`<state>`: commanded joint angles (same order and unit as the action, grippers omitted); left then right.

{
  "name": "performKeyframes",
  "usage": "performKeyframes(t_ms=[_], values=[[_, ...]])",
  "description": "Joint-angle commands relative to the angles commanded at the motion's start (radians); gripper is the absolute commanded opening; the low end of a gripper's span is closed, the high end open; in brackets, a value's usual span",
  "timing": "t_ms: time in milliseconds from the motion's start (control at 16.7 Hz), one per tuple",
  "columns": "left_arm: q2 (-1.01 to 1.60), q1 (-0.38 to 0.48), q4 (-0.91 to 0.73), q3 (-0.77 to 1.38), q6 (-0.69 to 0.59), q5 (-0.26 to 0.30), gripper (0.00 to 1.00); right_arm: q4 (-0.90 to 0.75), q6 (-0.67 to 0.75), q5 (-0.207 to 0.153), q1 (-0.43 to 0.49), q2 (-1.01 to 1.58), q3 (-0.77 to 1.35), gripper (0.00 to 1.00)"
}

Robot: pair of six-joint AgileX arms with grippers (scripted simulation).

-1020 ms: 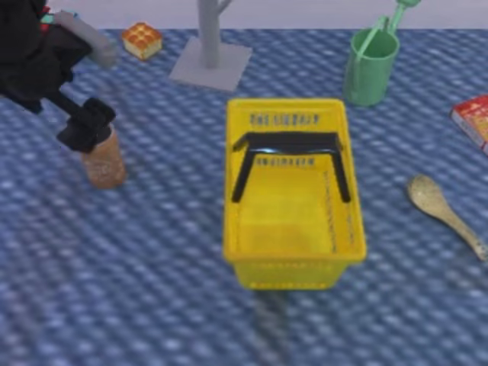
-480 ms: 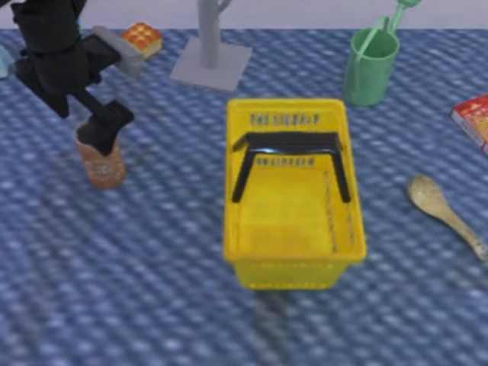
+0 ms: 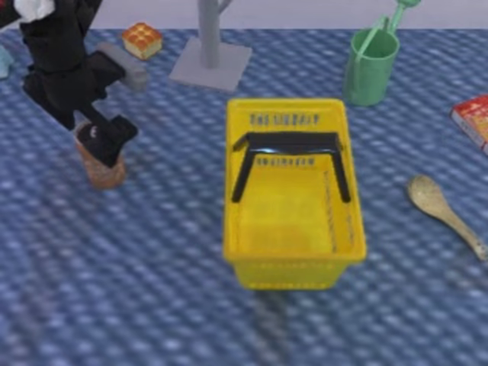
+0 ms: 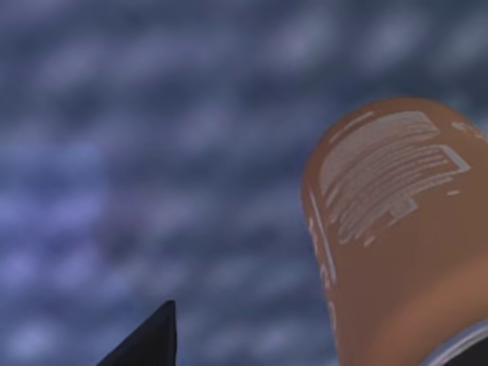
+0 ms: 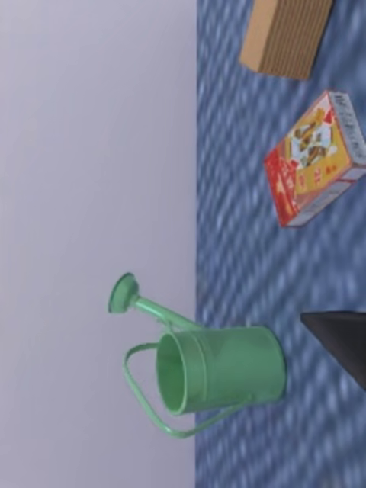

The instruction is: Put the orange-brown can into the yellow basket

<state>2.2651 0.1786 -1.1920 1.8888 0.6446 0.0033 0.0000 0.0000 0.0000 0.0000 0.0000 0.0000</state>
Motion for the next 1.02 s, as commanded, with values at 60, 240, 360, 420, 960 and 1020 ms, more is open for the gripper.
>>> performKeyframes(t_ms=[60,240,360,420,960,1020], values=[[0.005,0.000,0.032,-0.025,0.000,0.000,1.00,0.000,0.000,0.000,0.000,0.000,0.000,1.00],[0.015,0.001,0.077,-0.063,0.000,0.000,1.00,0.000,0.000,0.000,0.000,0.000,0.000,1.00],[0.015,0.001,0.077,-0.063,0.000,0.000,1.00,0.000,0.000,0.000,0.000,0.000,0.000,1.00],[0.015,0.001,0.077,-0.063,0.000,0.000,1.00,0.000,0.000,0.000,0.000,0.000,0.000,1.00],[0.015,0.001,0.077,-0.063,0.000,0.000,0.32,0.000,0.000,0.000,0.000,0.000,0.000,1.00],[0.015,0.001,0.077,-0.063,0.000,0.000,0.25,0.000,0.000,0.000,0.000,0.000,0.000,1.00]])
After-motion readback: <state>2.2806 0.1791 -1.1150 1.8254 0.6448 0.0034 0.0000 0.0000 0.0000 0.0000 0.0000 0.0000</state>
